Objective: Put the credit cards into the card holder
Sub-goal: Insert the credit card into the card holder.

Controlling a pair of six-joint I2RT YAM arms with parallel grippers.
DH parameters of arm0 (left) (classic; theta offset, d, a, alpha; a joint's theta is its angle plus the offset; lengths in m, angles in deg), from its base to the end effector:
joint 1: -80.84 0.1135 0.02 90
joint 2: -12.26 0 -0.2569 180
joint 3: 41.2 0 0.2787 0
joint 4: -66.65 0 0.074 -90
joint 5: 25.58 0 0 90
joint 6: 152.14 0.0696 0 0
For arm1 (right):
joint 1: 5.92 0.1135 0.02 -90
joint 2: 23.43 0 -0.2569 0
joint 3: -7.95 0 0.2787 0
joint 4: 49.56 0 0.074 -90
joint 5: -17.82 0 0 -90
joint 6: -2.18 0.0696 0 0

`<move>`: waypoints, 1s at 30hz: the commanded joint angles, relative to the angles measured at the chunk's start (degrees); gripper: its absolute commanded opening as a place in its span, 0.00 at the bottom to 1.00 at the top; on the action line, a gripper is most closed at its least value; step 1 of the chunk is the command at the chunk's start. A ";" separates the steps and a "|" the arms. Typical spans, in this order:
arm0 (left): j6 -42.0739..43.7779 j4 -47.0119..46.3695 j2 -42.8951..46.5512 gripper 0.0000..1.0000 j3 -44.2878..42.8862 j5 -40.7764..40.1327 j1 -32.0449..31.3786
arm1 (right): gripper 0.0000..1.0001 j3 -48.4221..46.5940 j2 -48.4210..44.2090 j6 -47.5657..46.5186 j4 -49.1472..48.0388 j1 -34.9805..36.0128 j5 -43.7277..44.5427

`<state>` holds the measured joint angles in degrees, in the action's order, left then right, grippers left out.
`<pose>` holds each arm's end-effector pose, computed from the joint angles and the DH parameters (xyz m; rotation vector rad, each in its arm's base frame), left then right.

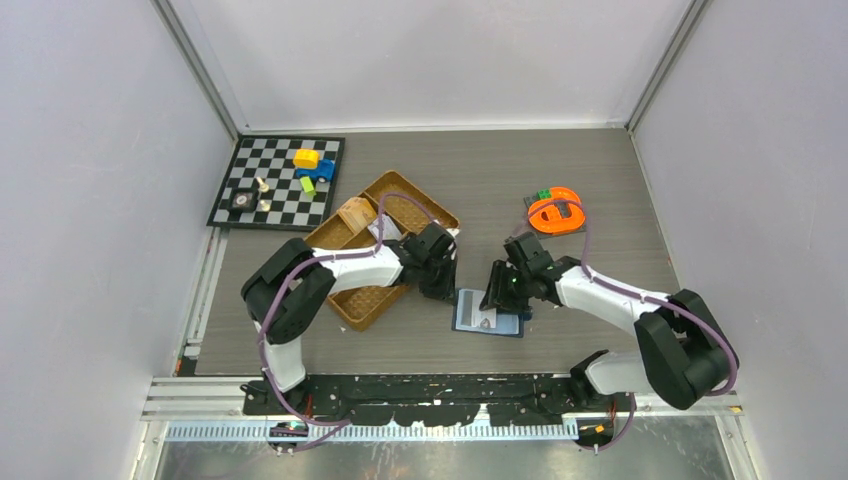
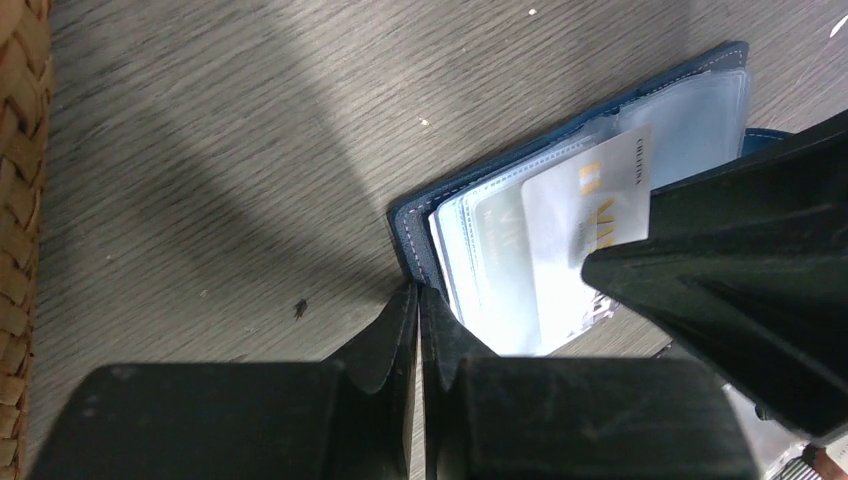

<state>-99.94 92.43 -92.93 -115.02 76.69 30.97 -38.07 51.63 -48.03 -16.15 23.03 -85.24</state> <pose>0.2480 -0.3171 0.0970 0.3783 2.7436 -0.7798 0.2225 0.1411 0.1007 0.1862 2.7939 0.6518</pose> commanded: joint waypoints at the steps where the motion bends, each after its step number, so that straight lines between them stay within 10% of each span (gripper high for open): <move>1: -1.03 -1.60 -0.60 0.05 3.34 0.49 -0.58 | 0.45 -3.39 2.18 3.82 -2.60 4.83 5.63; 12: -2.84 -4.30 2.26 0.04 6.08 0.04 -0.58 | 0.53 -7.12 0.07 4.61 -2.08 9.64 8.80; 30: -2.84 -4.36 6.44 0.16 6.76 -0.19 -0.58 | 0.70 -13.45 -11.09 4.18 30.32 4.54 30.98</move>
<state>-102.70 87.81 -88.64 -108.72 76.87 30.60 -51.31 39.98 -44.49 8.17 28.71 -60.68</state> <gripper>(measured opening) 0.162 0.702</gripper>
